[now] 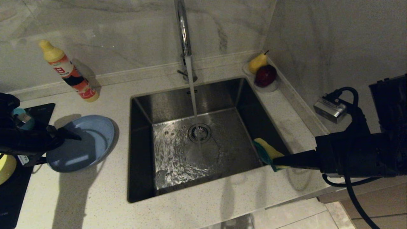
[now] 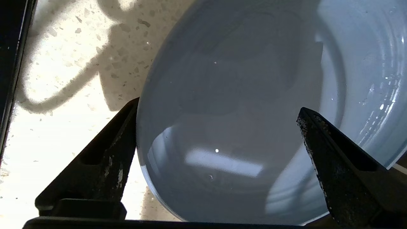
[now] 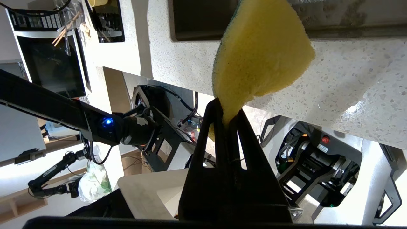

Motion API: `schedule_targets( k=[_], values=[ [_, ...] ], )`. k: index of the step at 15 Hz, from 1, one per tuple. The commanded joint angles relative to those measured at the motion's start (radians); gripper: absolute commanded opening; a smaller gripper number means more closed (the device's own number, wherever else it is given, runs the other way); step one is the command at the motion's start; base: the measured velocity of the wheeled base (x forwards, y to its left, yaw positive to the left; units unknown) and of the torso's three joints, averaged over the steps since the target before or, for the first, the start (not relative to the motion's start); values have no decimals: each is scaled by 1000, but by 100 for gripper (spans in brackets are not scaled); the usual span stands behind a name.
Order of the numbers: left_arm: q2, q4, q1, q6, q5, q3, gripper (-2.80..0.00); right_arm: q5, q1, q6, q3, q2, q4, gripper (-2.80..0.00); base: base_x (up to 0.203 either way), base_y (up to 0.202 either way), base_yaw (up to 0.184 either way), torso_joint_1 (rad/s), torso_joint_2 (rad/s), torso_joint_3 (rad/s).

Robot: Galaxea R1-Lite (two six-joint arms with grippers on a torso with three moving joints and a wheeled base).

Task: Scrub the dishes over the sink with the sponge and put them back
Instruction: Wash the plate

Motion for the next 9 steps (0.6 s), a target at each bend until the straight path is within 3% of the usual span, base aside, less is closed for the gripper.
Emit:
schedule_targets(
  k=[1,9],
  values=[
    [0,2,0,-3,-2,6,0,4,-4,3,0,-9,1,-280,0,0,0,0,0,0],
    [12,-3,1,-11,8,10,0,5,-4,4,3,-9,1,-280,0,0,0,0,0,0]
  ],
)
